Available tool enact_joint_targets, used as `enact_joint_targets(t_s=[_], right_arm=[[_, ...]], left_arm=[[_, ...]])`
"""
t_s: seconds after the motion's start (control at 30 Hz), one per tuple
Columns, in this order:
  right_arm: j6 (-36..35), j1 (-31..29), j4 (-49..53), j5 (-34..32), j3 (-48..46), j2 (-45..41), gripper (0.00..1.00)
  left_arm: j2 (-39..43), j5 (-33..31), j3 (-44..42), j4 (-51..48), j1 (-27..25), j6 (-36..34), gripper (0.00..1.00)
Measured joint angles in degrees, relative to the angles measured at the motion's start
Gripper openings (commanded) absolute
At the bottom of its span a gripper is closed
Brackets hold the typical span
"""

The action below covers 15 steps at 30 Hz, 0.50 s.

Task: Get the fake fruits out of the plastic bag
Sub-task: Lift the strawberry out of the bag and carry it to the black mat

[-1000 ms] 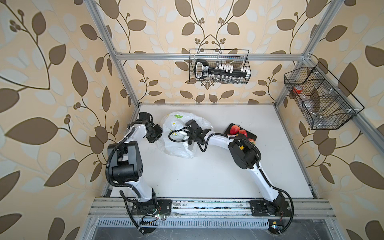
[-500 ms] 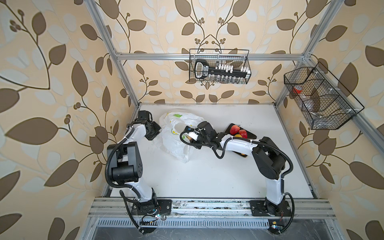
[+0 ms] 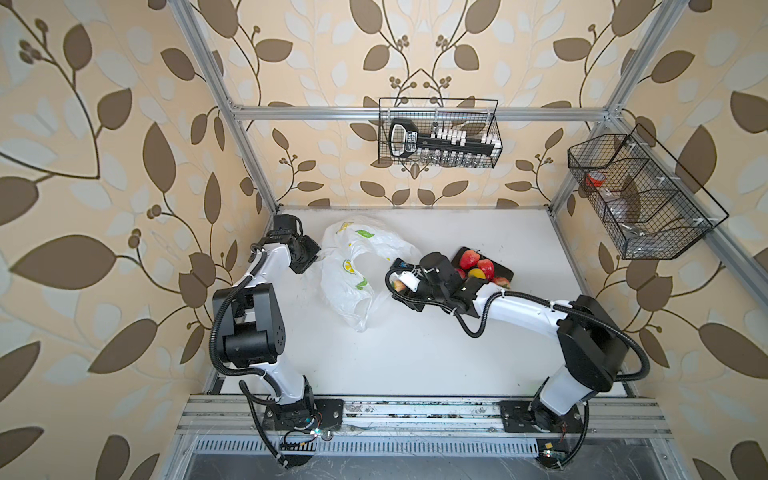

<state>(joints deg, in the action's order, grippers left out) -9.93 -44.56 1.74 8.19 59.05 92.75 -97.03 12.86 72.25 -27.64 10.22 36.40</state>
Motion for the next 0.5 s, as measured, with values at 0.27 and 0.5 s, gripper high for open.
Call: enact_joint_targets(t_s=[0.27,0.5], right_arm=[[6.36,0.24,4.87,-1.51,-10.73,-16.26,0.34],[14.69,10.45,10.05,-2.82,-11.74,-25.53,0.33]], left_arm=[[-0.02,-0.04,0.0,0.02,0.0,0.07,0.0],[-0.02,0.0,-0.02,0.07,0.0,0.24,0.0]])
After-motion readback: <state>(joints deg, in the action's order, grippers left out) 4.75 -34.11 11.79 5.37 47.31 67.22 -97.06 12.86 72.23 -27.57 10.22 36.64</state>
